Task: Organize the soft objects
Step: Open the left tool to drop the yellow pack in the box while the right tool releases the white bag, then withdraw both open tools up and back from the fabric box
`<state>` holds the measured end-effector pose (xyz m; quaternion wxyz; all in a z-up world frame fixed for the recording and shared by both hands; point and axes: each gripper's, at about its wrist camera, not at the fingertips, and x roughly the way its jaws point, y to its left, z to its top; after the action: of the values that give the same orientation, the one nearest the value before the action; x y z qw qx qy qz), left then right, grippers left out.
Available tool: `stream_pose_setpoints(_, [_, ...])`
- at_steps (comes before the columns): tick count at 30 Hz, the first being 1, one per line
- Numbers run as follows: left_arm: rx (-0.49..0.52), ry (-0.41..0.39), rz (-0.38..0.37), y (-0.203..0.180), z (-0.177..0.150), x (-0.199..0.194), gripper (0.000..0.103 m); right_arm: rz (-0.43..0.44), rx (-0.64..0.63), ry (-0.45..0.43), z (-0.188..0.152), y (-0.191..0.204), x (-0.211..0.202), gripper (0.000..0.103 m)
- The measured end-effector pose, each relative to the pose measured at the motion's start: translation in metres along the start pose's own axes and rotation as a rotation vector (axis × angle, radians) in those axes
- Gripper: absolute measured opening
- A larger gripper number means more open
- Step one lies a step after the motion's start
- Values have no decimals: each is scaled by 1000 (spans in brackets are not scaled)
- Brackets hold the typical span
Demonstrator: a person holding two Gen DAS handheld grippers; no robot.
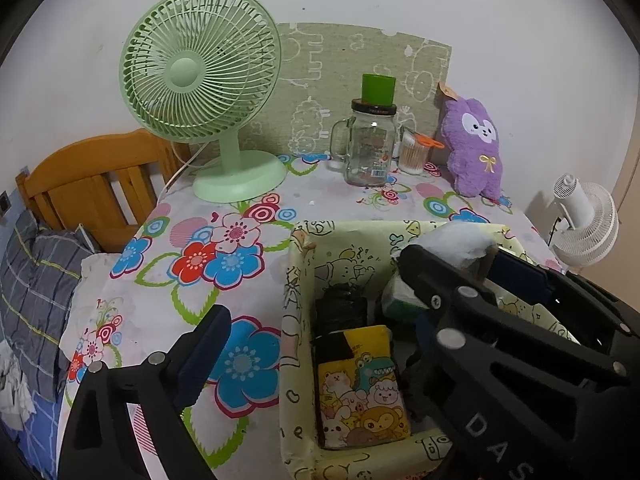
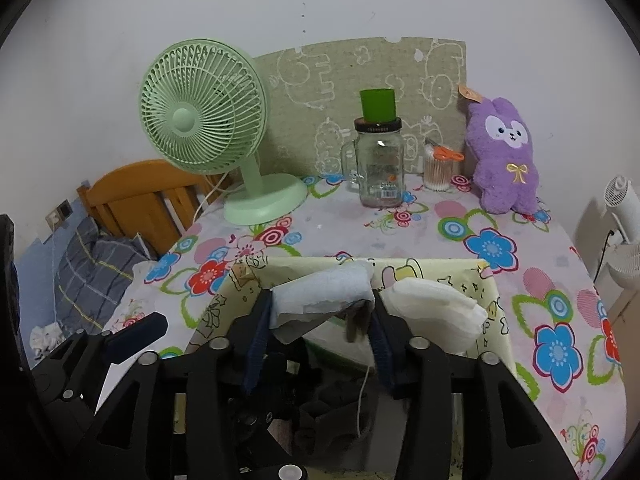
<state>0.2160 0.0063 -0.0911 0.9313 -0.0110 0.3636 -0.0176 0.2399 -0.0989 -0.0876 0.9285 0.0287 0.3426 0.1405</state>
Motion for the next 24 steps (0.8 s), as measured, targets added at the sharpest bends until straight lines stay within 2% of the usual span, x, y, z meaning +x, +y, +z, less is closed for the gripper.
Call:
stream_pose_setpoints(4, [14,-7,-5,-4,-2,-3,97,-10,12,1,-3,-3,-4,61])
stream_pose_setpoints(12, [19,-18,-7,-8,-6,-13,99,-27,16,0,-7,-5,-15,63])
stream_pose_setpoints(17, [17,-23,-6,-9,-7,-18,100,-45,22,-6,-8,-6,-23,73])
stream_pose_setpoints(24, [20,-37,-12,-16,-8,-28,103,-72,12,-22,-9,-8,-38,81])
